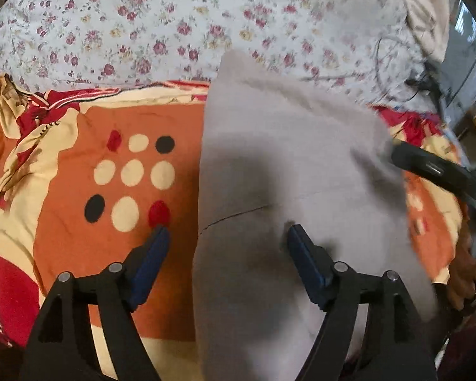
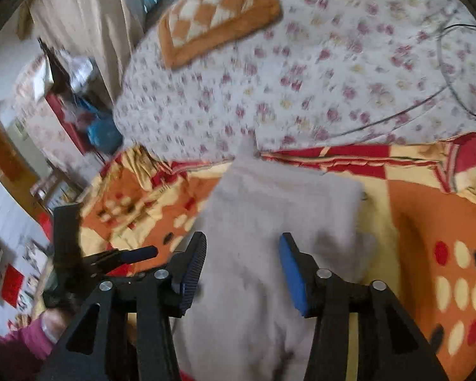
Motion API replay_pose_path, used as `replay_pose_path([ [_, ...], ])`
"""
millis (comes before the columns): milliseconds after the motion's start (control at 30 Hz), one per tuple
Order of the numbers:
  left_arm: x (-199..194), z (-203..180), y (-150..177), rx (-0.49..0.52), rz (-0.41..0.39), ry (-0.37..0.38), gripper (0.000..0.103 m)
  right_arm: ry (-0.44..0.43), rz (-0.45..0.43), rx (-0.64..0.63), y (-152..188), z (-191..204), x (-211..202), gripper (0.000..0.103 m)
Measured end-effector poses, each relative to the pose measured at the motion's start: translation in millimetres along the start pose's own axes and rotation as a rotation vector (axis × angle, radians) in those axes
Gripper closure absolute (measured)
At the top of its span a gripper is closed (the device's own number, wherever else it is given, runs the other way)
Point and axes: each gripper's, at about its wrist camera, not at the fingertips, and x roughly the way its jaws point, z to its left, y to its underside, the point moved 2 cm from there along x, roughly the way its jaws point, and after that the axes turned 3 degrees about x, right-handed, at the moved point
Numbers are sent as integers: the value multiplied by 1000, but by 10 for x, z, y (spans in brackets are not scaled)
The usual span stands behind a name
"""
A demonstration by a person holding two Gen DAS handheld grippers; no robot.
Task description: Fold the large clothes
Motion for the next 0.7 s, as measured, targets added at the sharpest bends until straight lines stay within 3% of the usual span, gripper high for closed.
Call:
replay_pose_path([
  [100,140,-64,12,17,-13,-39,23,169,39,28,-7,-306,492,57],
  [167,133,-115,14,32,-31,-51,20,185,75,93,30,-574,675,57],
  [233,134,-141,9,46,-31,-61,20,152,52,134,66,-693,662,57],
  [333,134,-134,33,44,-29,-63,20,173,59,102,88,-607,422,56],
  [367,129,-131,43,42,-34,-63,20,160,58,99,107,-558,314,52],
  [533,111,-114,96,9,-53,-58,20,64,59,-2,431,-70,-68,53],
  [567,100,-110,107,4,-55,-56,20,79,77,-23,543,-25,-41,54],
  [633,75,-113,121,4,-61,-56,20,210,133,-91,803,-26,118,56],
  [700,50,-126,138,9,-60,-61,20,264,122,-85,957,-104,214,54],
])
